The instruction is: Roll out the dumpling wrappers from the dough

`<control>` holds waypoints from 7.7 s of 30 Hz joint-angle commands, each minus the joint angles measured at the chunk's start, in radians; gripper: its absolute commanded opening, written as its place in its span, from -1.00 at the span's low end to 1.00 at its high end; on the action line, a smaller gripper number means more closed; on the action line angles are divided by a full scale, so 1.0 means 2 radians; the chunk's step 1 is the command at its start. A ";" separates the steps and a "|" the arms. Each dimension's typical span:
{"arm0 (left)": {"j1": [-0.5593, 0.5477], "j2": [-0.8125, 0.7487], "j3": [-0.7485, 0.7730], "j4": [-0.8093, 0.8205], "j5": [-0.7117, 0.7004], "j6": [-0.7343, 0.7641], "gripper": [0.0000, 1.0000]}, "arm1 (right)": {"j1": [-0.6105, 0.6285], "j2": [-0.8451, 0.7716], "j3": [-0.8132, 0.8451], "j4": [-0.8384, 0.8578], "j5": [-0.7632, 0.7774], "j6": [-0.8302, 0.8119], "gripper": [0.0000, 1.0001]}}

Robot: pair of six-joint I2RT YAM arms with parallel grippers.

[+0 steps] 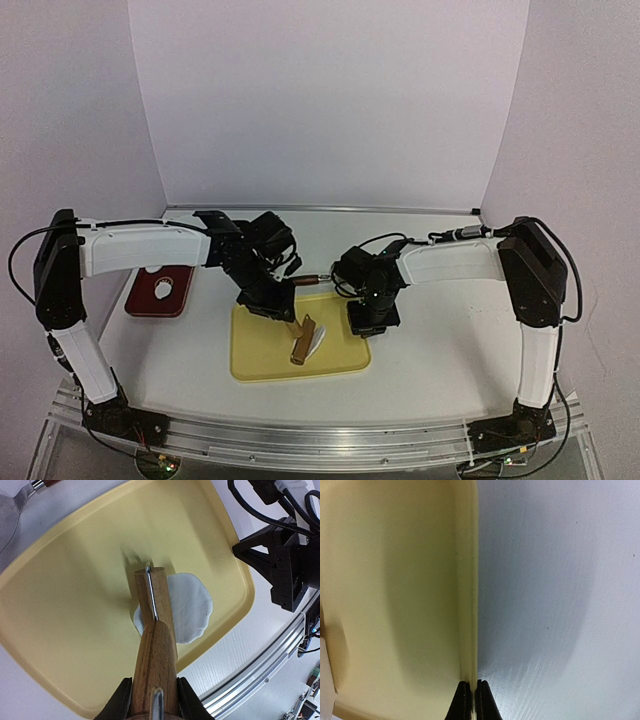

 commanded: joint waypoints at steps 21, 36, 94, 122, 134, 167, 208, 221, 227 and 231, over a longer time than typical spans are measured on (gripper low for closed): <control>0.045 0.023 -0.049 -0.117 -0.130 0.026 -1.00 | 0.002 -0.037 0.002 -0.037 0.023 0.002 -1.00; 0.053 0.019 -0.055 -0.118 -0.134 0.030 -1.00 | 0.002 -0.037 0.003 -0.038 0.023 0.002 -1.00; 0.000 -0.069 -0.010 0.071 0.033 0.039 -1.00 | 0.002 -0.022 0.015 -0.040 0.017 -0.002 -1.00; -0.018 -0.043 0.057 -0.046 0.022 0.135 -1.00 | -0.006 -0.034 0.011 -0.028 0.010 -0.109 -1.00; -0.014 -0.047 0.051 -0.029 0.030 0.135 -1.00 | -0.036 -0.003 0.055 -0.007 -0.053 -0.257 -1.00; 0.051 -0.140 0.049 -0.038 0.038 0.038 -1.00 | 0.014 -0.266 -0.234 0.101 -0.069 0.394 0.15; 0.062 -0.175 -0.030 -0.004 0.090 0.110 -1.00 | 0.079 -0.056 -0.087 0.031 -0.008 0.456 -0.61; 0.066 -0.136 -0.013 0.019 0.118 0.098 -1.00 | 0.033 -0.046 -0.054 0.031 0.008 0.281 -0.95; 0.066 -0.084 0.016 0.034 0.151 0.068 -1.00 | -0.014 -0.034 -0.019 0.030 -0.020 0.161 -1.00; 0.066 -0.050 0.048 0.041 0.155 0.048 -1.00 | -0.040 -0.004 0.032 0.028 -0.047 0.078 -1.00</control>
